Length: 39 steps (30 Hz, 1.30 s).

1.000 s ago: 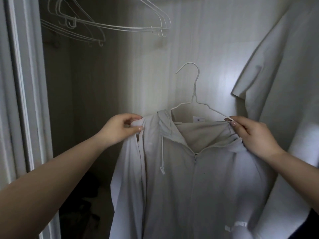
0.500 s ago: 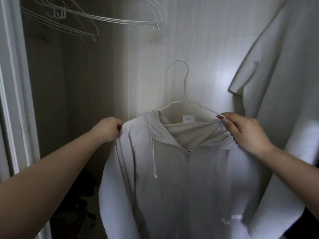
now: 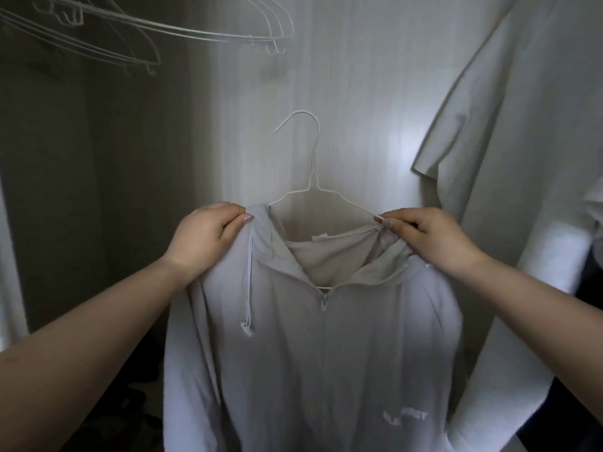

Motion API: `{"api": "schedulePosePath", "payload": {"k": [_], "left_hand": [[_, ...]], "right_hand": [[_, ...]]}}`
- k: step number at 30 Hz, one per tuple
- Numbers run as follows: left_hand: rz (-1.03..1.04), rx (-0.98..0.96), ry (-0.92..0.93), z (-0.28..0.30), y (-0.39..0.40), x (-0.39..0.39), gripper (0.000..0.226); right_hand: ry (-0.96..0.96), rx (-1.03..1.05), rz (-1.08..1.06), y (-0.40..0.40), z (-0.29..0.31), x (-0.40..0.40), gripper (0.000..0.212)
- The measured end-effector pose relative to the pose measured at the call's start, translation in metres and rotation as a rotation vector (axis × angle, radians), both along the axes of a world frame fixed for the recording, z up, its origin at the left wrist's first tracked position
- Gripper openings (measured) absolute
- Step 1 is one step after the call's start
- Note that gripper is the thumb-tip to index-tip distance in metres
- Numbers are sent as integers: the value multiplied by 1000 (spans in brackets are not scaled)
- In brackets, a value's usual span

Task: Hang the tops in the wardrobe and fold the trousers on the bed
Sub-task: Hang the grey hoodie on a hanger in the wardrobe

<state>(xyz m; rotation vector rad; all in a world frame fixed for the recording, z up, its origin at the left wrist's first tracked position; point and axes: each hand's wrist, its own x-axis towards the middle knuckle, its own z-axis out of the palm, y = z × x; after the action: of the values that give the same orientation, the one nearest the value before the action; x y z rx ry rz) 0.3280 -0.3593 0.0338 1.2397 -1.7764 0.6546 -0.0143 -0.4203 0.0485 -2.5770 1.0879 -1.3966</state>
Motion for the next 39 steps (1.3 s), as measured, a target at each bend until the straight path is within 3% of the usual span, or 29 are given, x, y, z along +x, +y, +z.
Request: {"api": "schedulePosePath", "payload": {"k": [6,10,14,19,21,26,31,37,39], "left_hand": [[-10,91,-223,6,-1,-3,53],[-60,-59,37,7,-12,-9,27],[-58,-121,142,16,-19,-13,26],[-97,-120,209,35,-31,-24,18],[-152,-79,281,49,-42,-29,19],[-207,37,467,82,-75,-50,21],[-428,118,758,102,-88,-89,24],[-900,329,1087,128,-71,-146,25],[-1004,367,1084,143,-61,-163,24]], "right_hand": [[-20,-101,-47,2,39,-2,23],[120,34,-121,1,56,2,26],[146,259,-99,9,60,-12,40],[262,247,-39,27,69,-28,16],[248,335,48,36,76,-27,18],[-176,590,366,61,89,-13,26],[-445,559,317,68,101,1,28],[-519,378,109,73,134,18,29],[-504,279,15,76,152,21,33]]}}
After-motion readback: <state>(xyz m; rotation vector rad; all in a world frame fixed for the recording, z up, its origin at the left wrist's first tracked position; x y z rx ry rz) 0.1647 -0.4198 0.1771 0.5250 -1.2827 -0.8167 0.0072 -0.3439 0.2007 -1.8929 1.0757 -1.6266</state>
